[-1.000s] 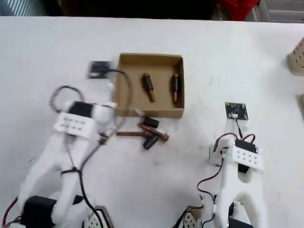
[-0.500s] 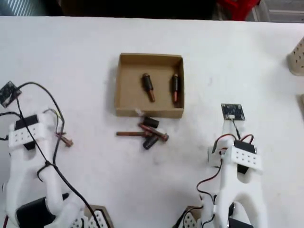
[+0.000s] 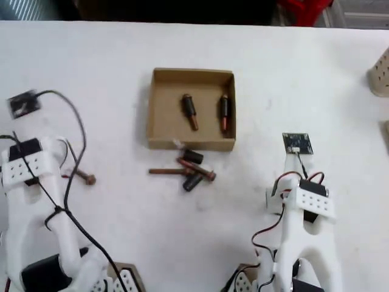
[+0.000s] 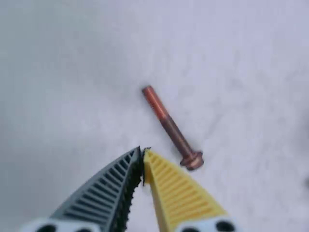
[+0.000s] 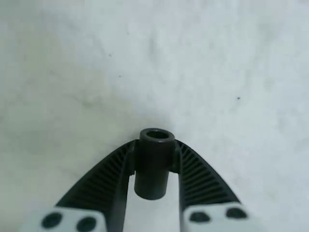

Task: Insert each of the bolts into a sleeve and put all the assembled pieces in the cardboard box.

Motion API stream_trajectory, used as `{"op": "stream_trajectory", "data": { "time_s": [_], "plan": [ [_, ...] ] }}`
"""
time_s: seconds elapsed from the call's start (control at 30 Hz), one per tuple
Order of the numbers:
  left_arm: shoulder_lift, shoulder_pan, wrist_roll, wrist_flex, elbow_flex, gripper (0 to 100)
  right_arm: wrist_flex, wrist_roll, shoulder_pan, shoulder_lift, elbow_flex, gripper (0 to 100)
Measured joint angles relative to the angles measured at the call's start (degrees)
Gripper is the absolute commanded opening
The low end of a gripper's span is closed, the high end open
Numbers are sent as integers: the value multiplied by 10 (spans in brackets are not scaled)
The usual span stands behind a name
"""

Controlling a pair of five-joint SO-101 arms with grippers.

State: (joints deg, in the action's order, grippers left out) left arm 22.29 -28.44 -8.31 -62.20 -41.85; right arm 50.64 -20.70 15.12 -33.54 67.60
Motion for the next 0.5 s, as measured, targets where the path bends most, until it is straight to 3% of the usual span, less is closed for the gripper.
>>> {"op": "stream_trajectory", "data": {
  "time_s": [0.13,0.27,0.33,0.5],
  "plan": [
    [0,6,200,-82,10,22,0,-2,0,0,0,17],
    [0,19,341,-87,-31,22,0,-2,0,0,0,17],
    [0,33,378,-69,-69,22,0,-2,0,0,0,17],
    [-3,44,382,15,-125,22,0,-2,0,0,0,17]
  ]
}}
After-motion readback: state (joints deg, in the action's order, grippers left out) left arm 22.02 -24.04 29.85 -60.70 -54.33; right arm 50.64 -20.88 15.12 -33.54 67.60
